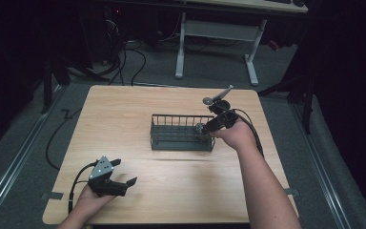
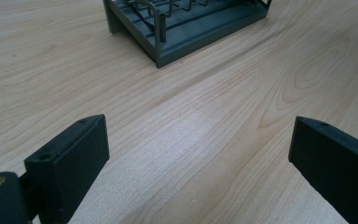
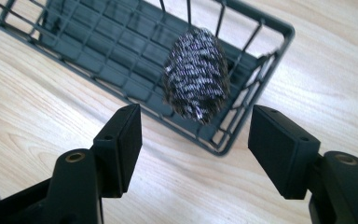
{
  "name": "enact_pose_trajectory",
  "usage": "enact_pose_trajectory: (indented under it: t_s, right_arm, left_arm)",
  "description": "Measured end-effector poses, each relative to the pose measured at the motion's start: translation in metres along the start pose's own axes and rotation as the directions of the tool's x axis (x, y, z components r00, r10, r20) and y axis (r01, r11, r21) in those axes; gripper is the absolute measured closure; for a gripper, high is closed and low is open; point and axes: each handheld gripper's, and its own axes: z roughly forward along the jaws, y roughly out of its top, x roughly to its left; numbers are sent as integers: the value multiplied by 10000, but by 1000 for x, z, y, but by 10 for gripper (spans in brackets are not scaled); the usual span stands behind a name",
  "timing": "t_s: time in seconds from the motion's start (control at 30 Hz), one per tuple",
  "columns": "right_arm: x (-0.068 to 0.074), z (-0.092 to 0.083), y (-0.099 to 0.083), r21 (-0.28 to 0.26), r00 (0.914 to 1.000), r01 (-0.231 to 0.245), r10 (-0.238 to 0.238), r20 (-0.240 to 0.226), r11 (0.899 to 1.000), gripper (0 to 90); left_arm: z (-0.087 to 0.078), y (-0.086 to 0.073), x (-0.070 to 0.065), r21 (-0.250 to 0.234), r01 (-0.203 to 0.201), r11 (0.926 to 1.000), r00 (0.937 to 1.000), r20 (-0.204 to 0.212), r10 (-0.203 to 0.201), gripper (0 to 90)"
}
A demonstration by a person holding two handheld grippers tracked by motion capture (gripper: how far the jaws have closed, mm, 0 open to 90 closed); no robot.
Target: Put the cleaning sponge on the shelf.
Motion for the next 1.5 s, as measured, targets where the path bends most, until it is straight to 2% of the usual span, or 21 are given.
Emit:
enact_pose_trajectory:
  t_s: [0.23,0.47,0.57,0.63,0.77,0.83,0.9,0.93,0.97,1.03,1.1,1.13,1.17,1.27,1.3,1.33,1.37,1.4,1.43,1.47,1.5]
  right_arm:
    - [-8,-5,-18,-226,9999,-120,118,-100,9997,352]
    - [-13,-6,-54,-878,9992,-267,239,-331,9958,389]
    - [-13,0,-70,-925,9993,56,-89,-362,9957,403]
    - [-13,3,-80,-1127,9996,165,-189,-198,9935,388]
    - [-12,10,-102,-1601,9989,290,-346,-322,9867,354]
    - [-13,16,-114,-1970,9986,157,-254,-465,9803,318]
    - [-14,22,-127,-2459,9979,-46,-113,-632,9693,314]
    - [-14,25,-134,-2808,9978,-96,-94,-664,9597,316]
    - [-14,25,-134,-2808,9978,-96,-94,-664,9597,316]
    - [-12,35,-156,-3736,9988,-153,-34,-493,9275,307]
    - [-12,41,-170,-4307,9986,-379,179,-503,9017,297]
    - [-12,41,-170,-4307,9986,-379,179,-503,9017,297]
    - [-14,46,-182,-4859,9982,-564,388,-462,8722,292]
    - [-16,49,-198,-5287,9993,-368,333,-162,8480,287]
    - [-16,49,-198,-5287,9993,-368,333,-162,8480,287]
    - [-16,50,-208,-5498,9993,-316,361,-26,8347,262]
    - [-15,51,-215,-5624,9992,-303,401,50,8263,262]
    - [-12,50,-223,-5876,9984,-271,506,235,8087,277]
    - [-9,50,-235,-6378,9963,-138,645,564,7701,313]
    - [-8,50,-244,-6689,9954,-168,753,587,7431,321]
    - [-8,48,-247,-6656,9967,-444,787,217,7450,291]
  left_arm:
    - [0,0,-1,56,-12,10000,10000,-61,12,56]
    - [1,0,-1,92,-48,9999,9999,-116,49,56]
    - [1,0,-1,113,-63,9999,9999,-150,65,56]
    - [1,-1,-1,130,-67,9999,9998,-180,70,56]
    - [2,-1,0,182,-22,9998,9998,-198,26,56]
    - [2,-1,-1,191,-29,9998,9998,-212,33,56]
    - [3,-1,-1,177,-45,9998,9999,-152,48,56]
    - [2,-1,-1,156,-58,9999,9999,-132,60,56]
    - [2,-1,-1,156,-58,9999,9999,-132,60,56]
    - [2,-1,-1,149,-48,9999,9999,-134,50,56]
    - [3,-1,-1,159,-25,9999,9999,-134,27,56]
    - [3,-1,-1,159,-25,9999,9999,-134,27,56]
    - [4,-1,-1,213,-102,9997,9999,-119,105,56]
    - [3,0,-2,142,-69,9999,9999,-72,70,56]
    - [3,0,-2,142,-69,9999,9999,-72,70,56]
    - [3,0,-2,138,-13,9999,10000,-58,14,56]
    - [3,0,-2,139,12,9999,10000,-72,-11,56]
    - [3,-1,-2,154,16,9999,10000,-92,-14,56]
    - [3,-1,-2,154,16,9999,10000,-92,-14,56]
    - [2,-1,-1,175,39,9998,10000,-86,-38,56]
    - [2,-1,-1,138,70,9999,9999,-94,-69,56]
